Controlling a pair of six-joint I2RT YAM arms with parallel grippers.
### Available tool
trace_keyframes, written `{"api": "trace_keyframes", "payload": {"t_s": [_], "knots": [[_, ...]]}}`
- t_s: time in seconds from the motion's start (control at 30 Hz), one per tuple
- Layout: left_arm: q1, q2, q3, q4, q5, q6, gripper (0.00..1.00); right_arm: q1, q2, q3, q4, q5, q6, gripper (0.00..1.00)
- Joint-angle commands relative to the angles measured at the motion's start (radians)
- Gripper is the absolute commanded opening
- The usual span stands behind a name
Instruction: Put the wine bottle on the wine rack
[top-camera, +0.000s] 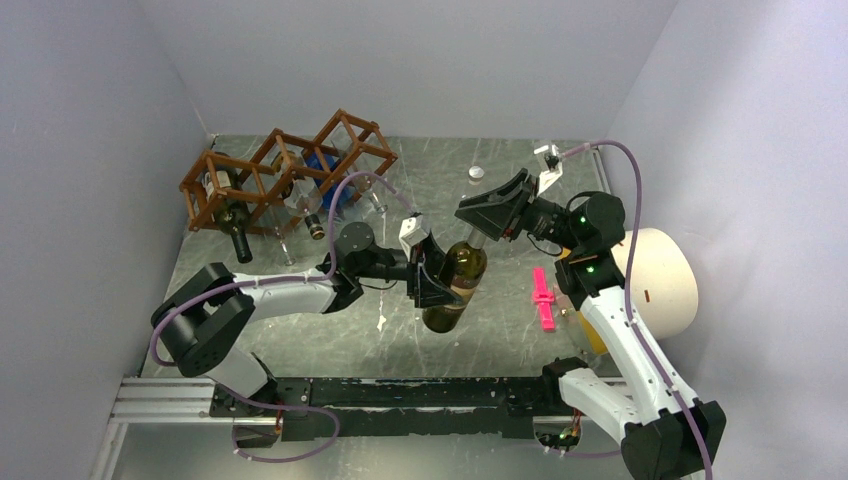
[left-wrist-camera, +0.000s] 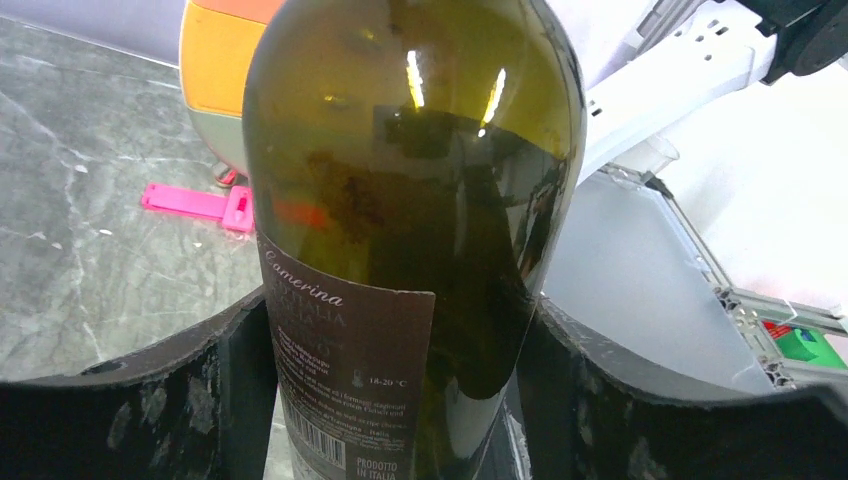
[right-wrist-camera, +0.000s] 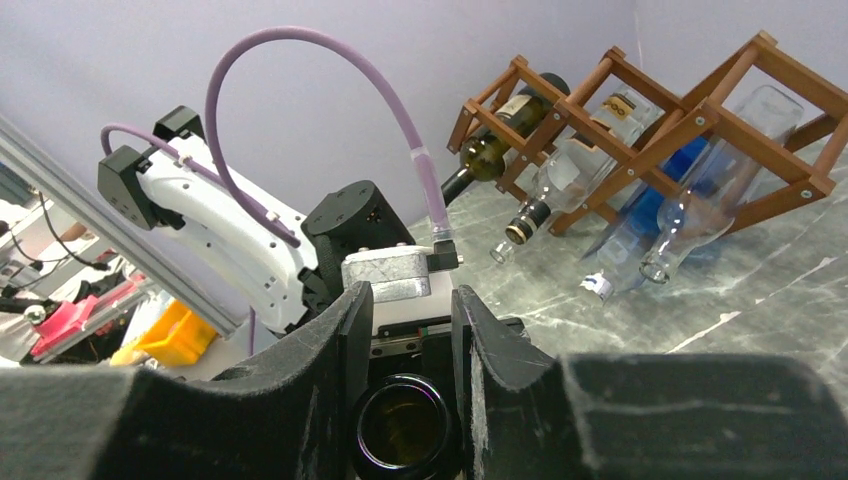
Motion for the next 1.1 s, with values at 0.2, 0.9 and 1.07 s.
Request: {"api": "trace_keyframes", "payload": {"t_s": [0.2,0.9,1.07], "knots": [[0.003,-0.061,0.052,-0.057,-0.182,0.194,0.07,0.006,-0.006,0.098,-0.292,0.101,-0.124,0.52],[0.001,-0.262,0.066,-0.467,-0.507,1.023,0.07,0.005,0.133,0.387,-0.858,0.297,-0.379,0.69],[-0.013,-0.269,0.071,-0.447,-0.582,1.219,0.07,0.005,0.149,0.418,-0.975,0.34,-0.458,0.69]]}}
